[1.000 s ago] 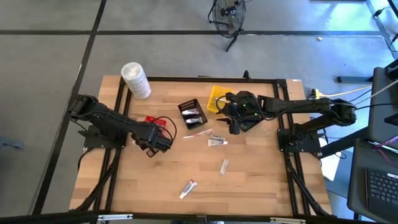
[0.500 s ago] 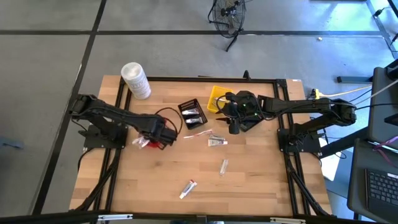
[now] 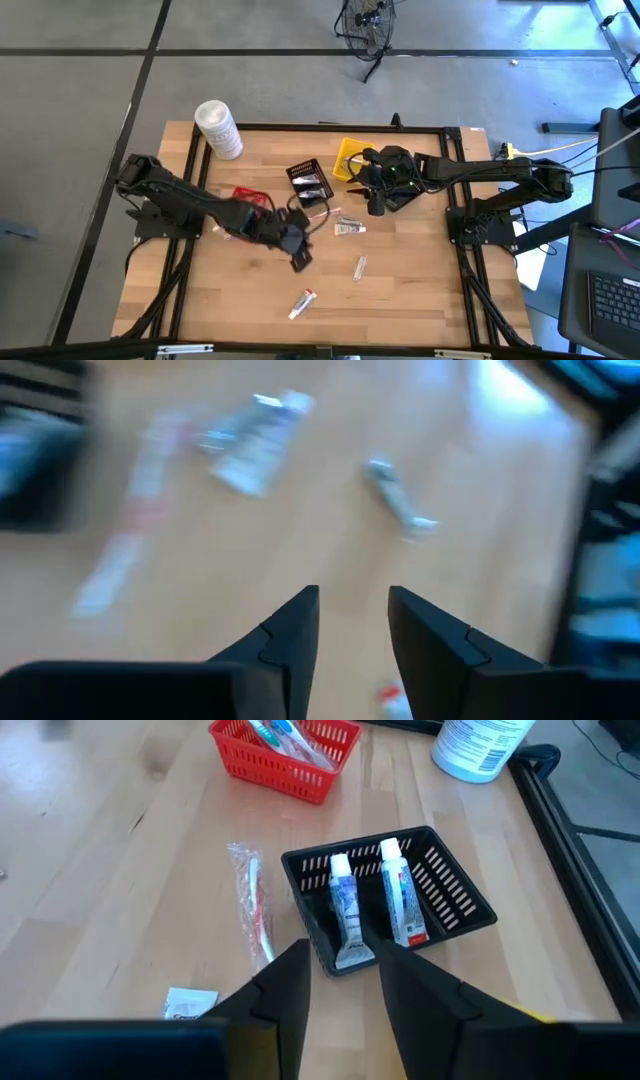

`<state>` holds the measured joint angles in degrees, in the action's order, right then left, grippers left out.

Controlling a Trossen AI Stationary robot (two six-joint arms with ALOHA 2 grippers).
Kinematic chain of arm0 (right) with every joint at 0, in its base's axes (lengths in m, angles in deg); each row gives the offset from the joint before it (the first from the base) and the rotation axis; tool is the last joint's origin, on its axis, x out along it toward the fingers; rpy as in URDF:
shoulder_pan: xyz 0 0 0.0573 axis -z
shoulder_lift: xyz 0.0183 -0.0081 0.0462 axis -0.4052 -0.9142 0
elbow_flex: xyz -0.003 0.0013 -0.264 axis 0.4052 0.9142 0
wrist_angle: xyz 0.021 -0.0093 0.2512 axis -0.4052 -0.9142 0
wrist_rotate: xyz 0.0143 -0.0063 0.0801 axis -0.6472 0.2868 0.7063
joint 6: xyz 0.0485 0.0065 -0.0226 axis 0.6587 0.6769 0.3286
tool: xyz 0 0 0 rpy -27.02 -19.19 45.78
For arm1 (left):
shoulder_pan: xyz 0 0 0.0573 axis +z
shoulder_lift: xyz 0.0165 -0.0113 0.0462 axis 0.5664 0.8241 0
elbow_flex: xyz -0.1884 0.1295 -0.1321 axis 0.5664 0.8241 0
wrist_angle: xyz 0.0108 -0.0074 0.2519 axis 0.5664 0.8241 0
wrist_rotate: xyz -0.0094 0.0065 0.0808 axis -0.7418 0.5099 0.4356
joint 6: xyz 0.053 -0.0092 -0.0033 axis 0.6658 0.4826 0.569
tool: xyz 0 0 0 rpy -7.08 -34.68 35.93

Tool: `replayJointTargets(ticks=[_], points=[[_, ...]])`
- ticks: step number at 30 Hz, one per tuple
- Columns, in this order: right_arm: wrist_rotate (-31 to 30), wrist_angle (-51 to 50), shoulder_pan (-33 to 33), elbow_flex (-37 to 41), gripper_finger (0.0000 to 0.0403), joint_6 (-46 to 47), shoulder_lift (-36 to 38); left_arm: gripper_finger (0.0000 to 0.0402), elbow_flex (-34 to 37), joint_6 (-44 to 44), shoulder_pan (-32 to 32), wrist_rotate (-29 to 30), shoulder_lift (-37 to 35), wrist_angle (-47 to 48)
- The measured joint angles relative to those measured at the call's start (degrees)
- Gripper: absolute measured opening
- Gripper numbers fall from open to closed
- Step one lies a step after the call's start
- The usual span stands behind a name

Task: Pick & Place Travel size toiletries
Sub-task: Put the toothpaste into the left black bin

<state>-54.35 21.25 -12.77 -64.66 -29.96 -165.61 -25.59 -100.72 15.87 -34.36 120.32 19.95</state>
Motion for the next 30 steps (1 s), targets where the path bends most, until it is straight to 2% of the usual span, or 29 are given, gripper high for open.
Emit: replayJointTargets(ticks=[4,7,16,22,27,30], points=[[0.0,0.0,0.0,0.0,0.0115,0.2,0.0,0.0116,0.0,-0.5,-3.7,-3.7,3.4,-8.1],[0.0,0.0,0.0,0.0,0.0109,0.2,0.0,0.0116,0.0,-1.3,-6.8,-5.2,6.4,-10.9],[0.0,0.0,0.0,0.0,0.01,-0.2,0.0,0.0116,0.0,-15.9,-12.8,-12.0,14.1,-11.1],[-0.2,0.7,0.0,0.0,0.0111,-5.1,0.0,0.0116,0.0,-21.3,-16.1,-11.4,16.3,-11.1],[-6.7,6.6,0.0,0.0,0.0122,-8.9,0.0,0.0116,-0.1,-29.0,-19.5,-11.0,19.8,-11.1],[-10.4,10.8,0.0,0.0,0.0127,-10.9,0.0,0.0116,-2.6,-29.8,-20.5,-10.8,22.7,-10.3]])
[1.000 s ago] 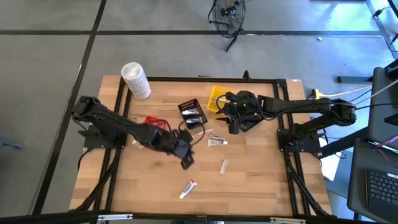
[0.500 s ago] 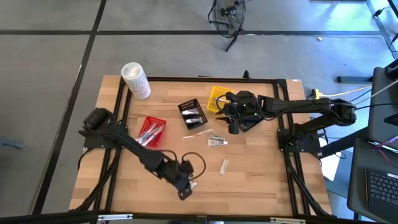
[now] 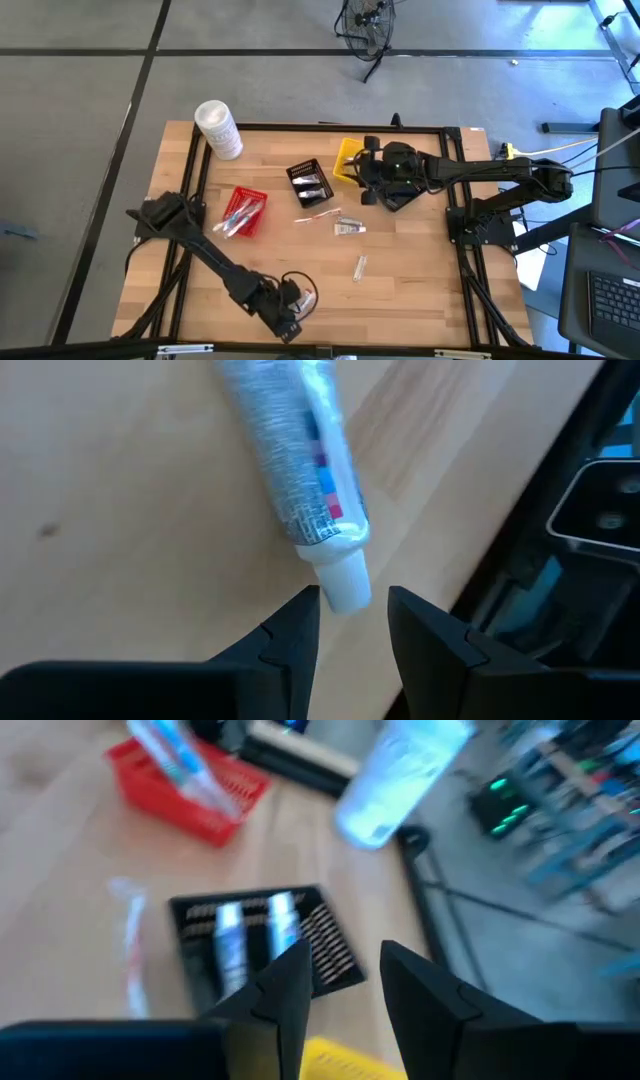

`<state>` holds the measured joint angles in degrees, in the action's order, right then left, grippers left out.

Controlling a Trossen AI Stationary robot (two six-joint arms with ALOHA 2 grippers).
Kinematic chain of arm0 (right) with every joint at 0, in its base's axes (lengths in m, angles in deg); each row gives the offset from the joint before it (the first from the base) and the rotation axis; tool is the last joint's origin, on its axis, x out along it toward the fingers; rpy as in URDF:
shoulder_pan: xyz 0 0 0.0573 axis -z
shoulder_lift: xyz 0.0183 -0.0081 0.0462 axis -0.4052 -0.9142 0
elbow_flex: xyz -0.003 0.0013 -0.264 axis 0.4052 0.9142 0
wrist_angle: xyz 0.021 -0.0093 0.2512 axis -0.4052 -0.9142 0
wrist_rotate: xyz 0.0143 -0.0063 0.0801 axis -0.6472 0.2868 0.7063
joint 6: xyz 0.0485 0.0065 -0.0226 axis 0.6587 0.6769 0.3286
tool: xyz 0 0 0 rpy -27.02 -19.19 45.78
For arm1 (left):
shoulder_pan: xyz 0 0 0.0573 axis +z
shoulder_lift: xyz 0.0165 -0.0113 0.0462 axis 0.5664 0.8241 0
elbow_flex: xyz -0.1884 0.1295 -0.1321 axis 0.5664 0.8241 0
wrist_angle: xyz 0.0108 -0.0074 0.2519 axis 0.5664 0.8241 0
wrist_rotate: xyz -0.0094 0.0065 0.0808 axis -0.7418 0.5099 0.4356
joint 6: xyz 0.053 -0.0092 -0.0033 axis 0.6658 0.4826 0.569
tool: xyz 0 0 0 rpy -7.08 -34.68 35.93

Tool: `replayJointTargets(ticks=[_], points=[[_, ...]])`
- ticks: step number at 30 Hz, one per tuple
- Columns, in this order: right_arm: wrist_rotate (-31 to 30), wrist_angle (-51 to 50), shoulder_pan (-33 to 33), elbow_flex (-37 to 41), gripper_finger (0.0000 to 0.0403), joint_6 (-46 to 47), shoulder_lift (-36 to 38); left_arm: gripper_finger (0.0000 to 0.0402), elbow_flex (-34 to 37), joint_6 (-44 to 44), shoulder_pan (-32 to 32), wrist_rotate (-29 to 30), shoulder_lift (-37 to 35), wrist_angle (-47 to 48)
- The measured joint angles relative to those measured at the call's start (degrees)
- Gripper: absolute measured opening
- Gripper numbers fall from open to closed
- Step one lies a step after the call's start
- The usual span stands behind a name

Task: Pick & Place Travel size toiletries
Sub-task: Put the toothpaste into the left black bin

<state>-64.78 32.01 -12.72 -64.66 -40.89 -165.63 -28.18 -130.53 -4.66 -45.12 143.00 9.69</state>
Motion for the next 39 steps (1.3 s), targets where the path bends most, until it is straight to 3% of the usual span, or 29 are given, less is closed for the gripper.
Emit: replayJointTargets(ticks=[8,15,21,29,34,39], points=[[-1.2,7.3,0.1,0.0,0.0121,-1.2,0.0,0.0115,-13.8,-1.3,0.0,2.9,6.9,20.1],[-1.2,8.1,0.1,0.0,0.0111,-1.4,0.0,0.0115,-21.0,4.7,0.4,3.4,12.3,26.9],[-1.2,8.1,0.1,0.0,0.0111,-1.3,0.0,0.011,-21.5,10.1,1.3,2.4,12.5,29.6],[-1.2,8.0,0.1,0.0,0.012,0.4,0.0,0.0058,-21.4,13.5,2.6,-0.1,12.4,30.5],[-1.2,6.8,0.1,0.0,0.0118,0.4,0.0,0.006,-21.3,16.4,3.5,1.1,12.1,31.3],[-1.2,2.0,0.1,0.0,0.0107,1.3,0.0,0.0062,-21.2,20.6,5.9,3.2,11.2,38.3]])
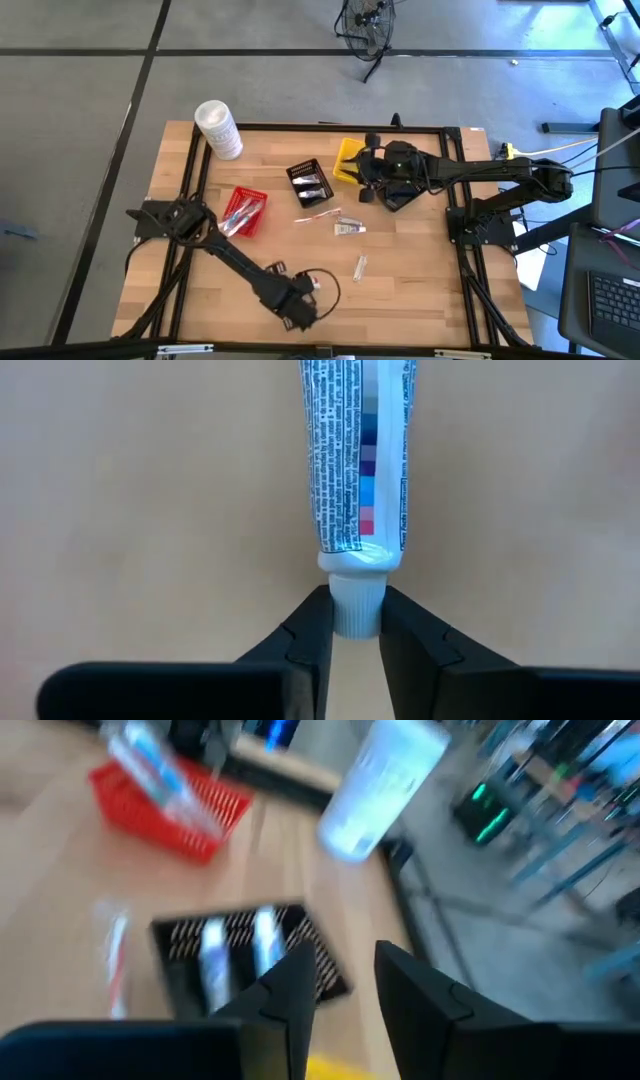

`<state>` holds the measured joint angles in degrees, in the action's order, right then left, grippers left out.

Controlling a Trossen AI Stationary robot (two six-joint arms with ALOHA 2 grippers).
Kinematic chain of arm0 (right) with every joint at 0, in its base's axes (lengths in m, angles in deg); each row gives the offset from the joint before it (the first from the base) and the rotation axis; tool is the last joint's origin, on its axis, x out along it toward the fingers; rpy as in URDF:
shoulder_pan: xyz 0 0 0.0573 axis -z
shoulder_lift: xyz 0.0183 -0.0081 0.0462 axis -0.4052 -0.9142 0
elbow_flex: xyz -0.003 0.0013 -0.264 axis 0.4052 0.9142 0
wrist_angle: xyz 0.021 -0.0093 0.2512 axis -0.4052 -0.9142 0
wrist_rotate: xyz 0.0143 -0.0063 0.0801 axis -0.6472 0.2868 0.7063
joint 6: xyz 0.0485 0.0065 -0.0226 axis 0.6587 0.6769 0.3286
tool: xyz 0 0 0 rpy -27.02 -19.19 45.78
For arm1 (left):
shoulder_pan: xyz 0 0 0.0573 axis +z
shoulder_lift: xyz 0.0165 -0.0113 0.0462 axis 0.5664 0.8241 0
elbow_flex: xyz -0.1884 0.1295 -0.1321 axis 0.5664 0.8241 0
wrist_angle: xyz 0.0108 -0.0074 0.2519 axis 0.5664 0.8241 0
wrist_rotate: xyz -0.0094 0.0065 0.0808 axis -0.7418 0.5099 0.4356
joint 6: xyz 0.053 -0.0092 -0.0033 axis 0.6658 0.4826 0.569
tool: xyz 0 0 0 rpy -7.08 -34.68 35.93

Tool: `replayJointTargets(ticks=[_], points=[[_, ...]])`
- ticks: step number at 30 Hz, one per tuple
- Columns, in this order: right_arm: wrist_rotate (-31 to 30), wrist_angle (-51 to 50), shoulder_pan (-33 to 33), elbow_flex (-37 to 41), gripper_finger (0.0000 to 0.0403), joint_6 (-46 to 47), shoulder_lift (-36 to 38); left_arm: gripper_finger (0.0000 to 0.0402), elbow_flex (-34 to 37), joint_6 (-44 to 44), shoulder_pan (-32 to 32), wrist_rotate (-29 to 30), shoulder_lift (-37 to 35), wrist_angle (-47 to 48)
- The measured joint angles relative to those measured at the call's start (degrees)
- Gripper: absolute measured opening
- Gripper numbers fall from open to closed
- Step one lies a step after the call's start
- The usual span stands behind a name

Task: Pick & Place Travel size toiletries
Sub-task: Put the toothpaste into the left black bin

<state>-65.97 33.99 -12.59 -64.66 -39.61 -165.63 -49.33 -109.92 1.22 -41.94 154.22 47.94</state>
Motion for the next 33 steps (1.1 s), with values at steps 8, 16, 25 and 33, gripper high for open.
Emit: replayJointTargets(ticks=[8,16,25,33], points=[[-9.1,-21.0,0.0,0.0,0.0091,3.2,0.3,0.006,0.1,15.9,8.3,8.9,-7.1,13.2],[-10.5,-37.5,0.0,0.0,0.0076,16.5,0.5,0.0059,0.0,37.9,25.0,12.8,-14.3,18.1],[-10.3,-48.4,0.0,0.0,0.0053,30.6,0.5,0.0065,0.3,56.4,42.1,9.4,-14.3,14.2],[-10.3,-48.0,-0.4,0.0,0.0037,35.3,0.5,0.007,3.9,61.3,48.5,6.1,-14.3,9.3]])
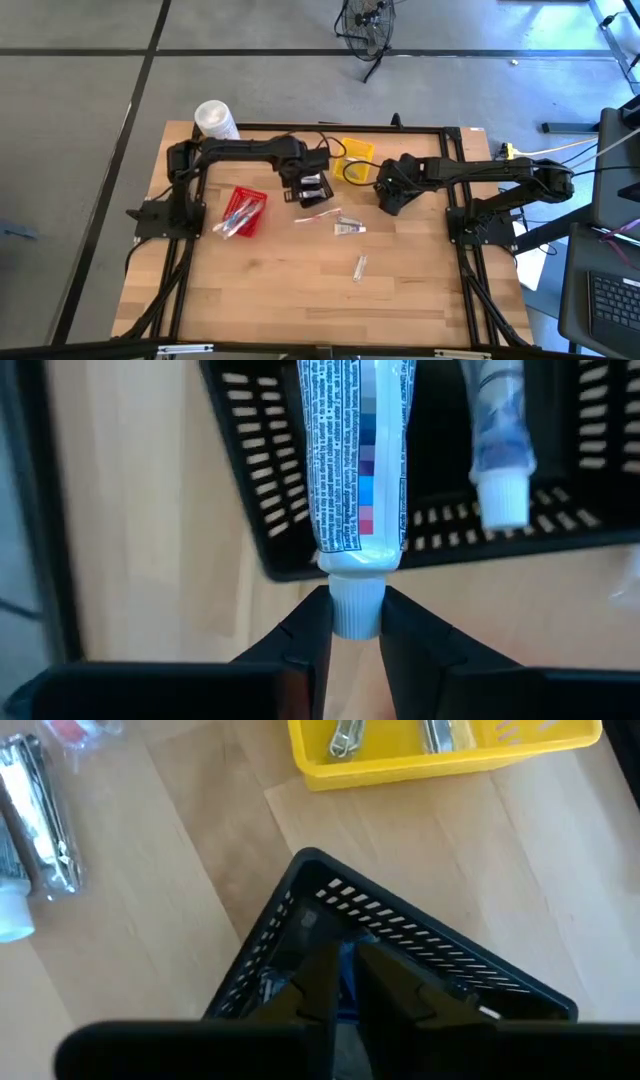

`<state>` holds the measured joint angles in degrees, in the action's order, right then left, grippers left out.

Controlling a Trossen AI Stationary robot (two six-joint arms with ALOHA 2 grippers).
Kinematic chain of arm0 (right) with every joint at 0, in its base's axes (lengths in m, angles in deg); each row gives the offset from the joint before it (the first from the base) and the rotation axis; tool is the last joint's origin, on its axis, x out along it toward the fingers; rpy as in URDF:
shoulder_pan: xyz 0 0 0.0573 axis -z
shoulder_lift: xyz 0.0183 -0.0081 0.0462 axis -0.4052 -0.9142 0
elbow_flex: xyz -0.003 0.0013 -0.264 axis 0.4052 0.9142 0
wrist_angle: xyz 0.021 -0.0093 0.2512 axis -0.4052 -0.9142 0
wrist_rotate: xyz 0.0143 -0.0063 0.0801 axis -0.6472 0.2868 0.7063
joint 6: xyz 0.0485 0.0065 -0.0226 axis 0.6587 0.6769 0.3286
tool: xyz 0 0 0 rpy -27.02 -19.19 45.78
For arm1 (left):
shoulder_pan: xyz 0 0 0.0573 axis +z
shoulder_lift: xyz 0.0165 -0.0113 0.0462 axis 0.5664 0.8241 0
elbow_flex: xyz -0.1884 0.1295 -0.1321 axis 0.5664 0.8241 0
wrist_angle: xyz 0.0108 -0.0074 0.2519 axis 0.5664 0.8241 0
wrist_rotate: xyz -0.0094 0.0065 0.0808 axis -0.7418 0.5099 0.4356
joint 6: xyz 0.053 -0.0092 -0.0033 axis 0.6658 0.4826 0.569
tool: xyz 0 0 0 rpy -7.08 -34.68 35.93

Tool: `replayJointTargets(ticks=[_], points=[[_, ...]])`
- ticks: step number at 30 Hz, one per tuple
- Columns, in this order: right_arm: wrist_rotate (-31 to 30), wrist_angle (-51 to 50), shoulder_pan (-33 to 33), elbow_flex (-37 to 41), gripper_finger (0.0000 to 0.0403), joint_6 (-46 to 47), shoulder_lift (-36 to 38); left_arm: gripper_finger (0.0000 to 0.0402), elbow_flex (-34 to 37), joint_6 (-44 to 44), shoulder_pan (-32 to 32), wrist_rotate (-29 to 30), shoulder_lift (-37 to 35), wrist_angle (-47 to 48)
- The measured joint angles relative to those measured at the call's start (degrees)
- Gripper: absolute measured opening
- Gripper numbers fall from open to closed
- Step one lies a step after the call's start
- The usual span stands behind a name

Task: Pick & Place Travel size toiletries
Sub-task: Put the toothpaste into the left black bin, then put the nail cutter into the yellow bin

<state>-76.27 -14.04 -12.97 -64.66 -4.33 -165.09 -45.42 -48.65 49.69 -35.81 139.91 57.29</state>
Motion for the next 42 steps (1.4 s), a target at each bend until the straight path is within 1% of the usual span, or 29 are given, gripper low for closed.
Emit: replayJointTargets(ticks=[3,11,18,21,24,28,32,35,40,42], points=[[0.0,0.4,-0.5,0.0,0.0033,1.4,0.0,0.0071,0.4,0.0,1.0,-2.5,0.0,-1.9],[2.8,2.8,-2.5,0.0,0.0025,1.4,0.0,0.0072,0.3,1.4,1.2,-2.7,0.0,-2.2],[2.8,3.6,-5.1,0.0,0.0026,1.4,0.0,0.0074,0.3,0.0,1.0,-3.4,0.0,-2.0],[2.9,3.6,-5.9,0.0,0.0024,1.3,0.0,0.0086,0.3,-0.6,1.0,-3.5,0.2,-1.9],[3.0,3.9,-6.5,0.0,0.0021,0.8,0.0,0.0107,0.3,-0.9,1.0,-3.3,0.2,-1.9],[3.0,4.7,-6.6,0.0,0.0023,-0.5,0.0,0.0131,0.3,-1.3,0.9,-0.1,0.2,-2.0],[3.0,5.2,-6.6,0.0,0.0028,-0.8,0.0,0.0139,0.3,-3.4,0.9,0.5,0.2,-1.7],[3.0,6.7,-6.6,0.0,0.0032,-3.0,0.0,0.0137,0.3,-7.0,0.4,0.4,-0.2,-0.5],[3.0,11.7,-6.5,0.0,0.0032,-6.4,0.0,0.0134,0.3,-10.5,-3.0,0.5,-2.6,3.2],[3.0,13.3,-6.5,0.0,0.0028,-7.3,0.0,0.0135,0.3,-12.5,-4.8,2.0,-3.8,4.4]])
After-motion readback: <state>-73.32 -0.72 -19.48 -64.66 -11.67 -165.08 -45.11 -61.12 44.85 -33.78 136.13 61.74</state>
